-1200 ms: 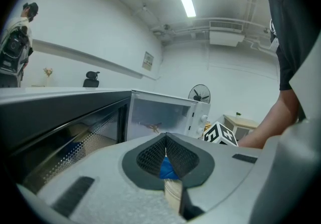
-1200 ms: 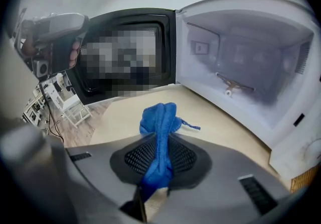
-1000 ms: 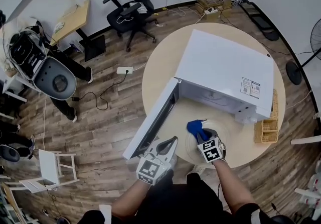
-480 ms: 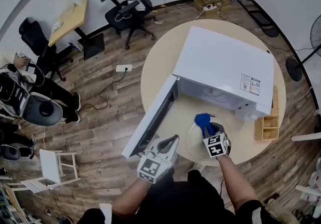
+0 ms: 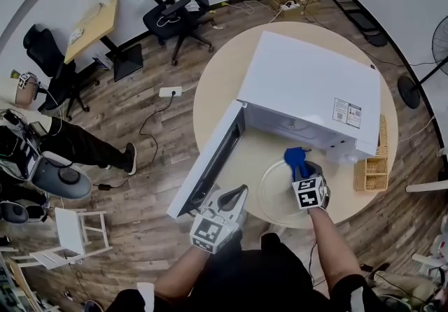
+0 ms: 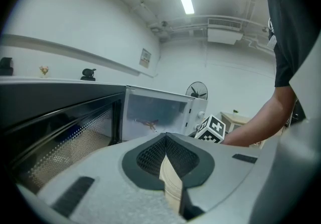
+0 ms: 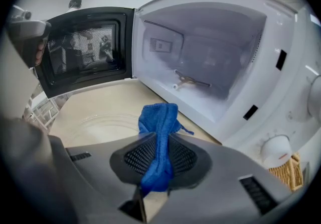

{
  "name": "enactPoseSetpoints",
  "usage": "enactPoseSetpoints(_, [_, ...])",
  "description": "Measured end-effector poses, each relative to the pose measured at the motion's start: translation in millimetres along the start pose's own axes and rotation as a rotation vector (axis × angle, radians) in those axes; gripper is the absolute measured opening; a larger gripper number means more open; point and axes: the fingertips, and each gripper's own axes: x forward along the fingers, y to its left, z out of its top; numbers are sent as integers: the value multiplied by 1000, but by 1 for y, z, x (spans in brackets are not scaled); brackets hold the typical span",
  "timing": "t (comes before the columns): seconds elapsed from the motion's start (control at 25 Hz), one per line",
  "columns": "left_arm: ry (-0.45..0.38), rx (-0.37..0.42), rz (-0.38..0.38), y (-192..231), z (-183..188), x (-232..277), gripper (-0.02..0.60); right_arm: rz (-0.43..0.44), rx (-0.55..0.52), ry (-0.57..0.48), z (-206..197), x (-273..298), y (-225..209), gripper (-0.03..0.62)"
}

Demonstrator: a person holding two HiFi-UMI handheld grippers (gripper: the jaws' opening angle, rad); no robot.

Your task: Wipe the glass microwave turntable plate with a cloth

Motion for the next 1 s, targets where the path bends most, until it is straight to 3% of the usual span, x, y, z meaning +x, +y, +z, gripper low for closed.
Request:
enactPoseSetpoints(0.48, [-2,1,1,-2,0,4,6,-40,-18,5,-3,3,-18,69])
enactPoseSetpoints(0.76, [2,-3,1,-3,-3,4,6,-66,11,-78,16,-21,-23,67])
enactPoseSetpoints(1.0, [4,-4,1,-4,-4,4,6,-17,39,-137,36,-46,-7,67])
